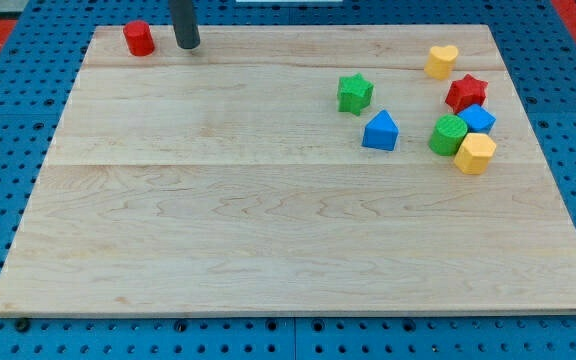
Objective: Push the green star towards the center
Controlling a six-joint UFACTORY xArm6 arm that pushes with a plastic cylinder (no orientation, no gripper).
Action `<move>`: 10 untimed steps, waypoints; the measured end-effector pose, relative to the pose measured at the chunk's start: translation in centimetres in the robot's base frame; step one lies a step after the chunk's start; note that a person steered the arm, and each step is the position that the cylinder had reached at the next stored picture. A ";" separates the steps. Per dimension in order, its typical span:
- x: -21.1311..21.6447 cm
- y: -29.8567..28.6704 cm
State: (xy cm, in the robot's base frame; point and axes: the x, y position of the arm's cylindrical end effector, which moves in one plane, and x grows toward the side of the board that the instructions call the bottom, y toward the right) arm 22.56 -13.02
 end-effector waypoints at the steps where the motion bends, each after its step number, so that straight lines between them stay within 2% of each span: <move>1: 0.8 9.0; 2: 5.1 17.0; 3: 6.1 26.6; 4: 8.4 28.1; 5: 8.7 23.4; 6: 9.3 22.7; 7: 12.8 22.8; 8: 11.4 15.5; 9: 8.1 6.7; 10: 9.6 10.8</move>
State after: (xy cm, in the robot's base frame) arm 32.21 -2.19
